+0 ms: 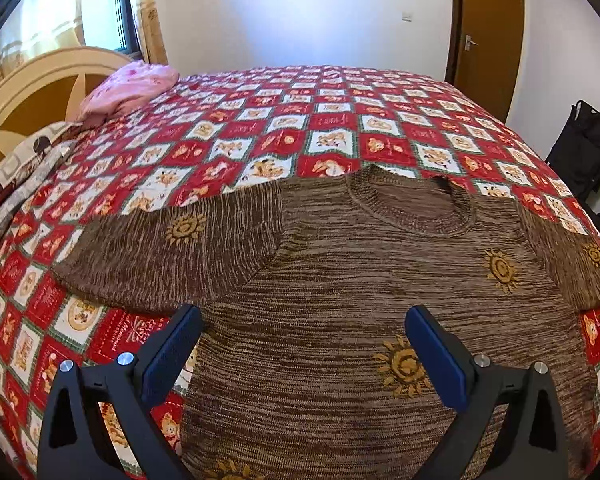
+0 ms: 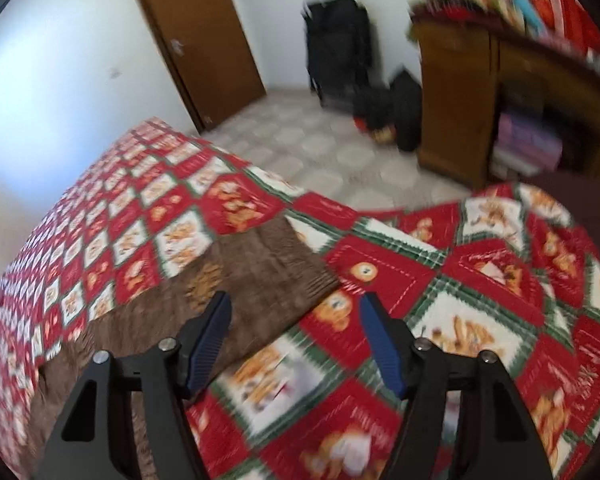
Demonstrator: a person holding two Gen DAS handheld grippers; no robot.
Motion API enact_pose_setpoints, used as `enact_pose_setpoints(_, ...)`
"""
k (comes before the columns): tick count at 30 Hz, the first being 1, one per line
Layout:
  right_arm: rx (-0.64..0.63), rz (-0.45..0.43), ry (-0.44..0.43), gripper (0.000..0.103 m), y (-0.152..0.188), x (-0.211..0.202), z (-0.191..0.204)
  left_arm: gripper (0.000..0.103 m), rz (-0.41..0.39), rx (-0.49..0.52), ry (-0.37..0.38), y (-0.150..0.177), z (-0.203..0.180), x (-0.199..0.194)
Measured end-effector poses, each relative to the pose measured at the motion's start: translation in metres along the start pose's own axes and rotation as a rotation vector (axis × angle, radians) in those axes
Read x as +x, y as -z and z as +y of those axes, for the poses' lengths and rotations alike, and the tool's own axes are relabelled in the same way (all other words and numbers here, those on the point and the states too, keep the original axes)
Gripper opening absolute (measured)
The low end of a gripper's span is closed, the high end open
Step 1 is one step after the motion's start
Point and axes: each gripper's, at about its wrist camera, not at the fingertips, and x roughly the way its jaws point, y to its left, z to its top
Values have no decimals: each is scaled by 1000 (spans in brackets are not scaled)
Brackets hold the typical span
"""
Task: Fold small clothes
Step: 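Grasp the sweater's sleeve cuff with the right tool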
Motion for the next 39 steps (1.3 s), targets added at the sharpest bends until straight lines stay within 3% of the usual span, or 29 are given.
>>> enact_pose_setpoints(2, 19, 83, -21, 57, -10, 27, -1, 102, 11, 0, 0, 0, -1, 3)
enact_pose_setpoints(5, 35, 129, -15, 56, -14, 53, 3, 102, 14, 15, -10, 1, -2, 5)
enact_pose_setpoints(9, -13, 79, 56, 56, -21, 63, 11, 102, 6, 23, -20, -1, -1, 7)
enact_pose_setpoints(14, -30, 107, 57, 56, -28, 80, 10, 102, 15, 15, -18, -2, 0, 15)
enact_pose_setpoints(16, -113, 112, 86, 48, -27, 83, 17, 102, 24, 12, -16, -2, 0, 18)
enact_pose_setpoints(18, -186, 119, 137, 28, -23, 86, 23, 102, 34, 13, -8, -2, 0, 20)
enact_pose_setpoints(21, -187, 121, 84, 13, -26, 85, 20, 102, 32, 15, -5, -1, 1, 19)
enact_pose_setpoints(28, -191, 55, 45, 9, -31, 51, 36, 102, 11, -21, 3, -2, 15, 12)
enact_pose_setpoints(33, -288, -10, -41, 9, -25, 12, 96, 102, 2, -51, 17, -4, 24, 7)
enact_pose_setpoints(39, -444, -18, -211, 8, 26, -25, 190, 102, -25, -61, 19, -4, 33, 0)
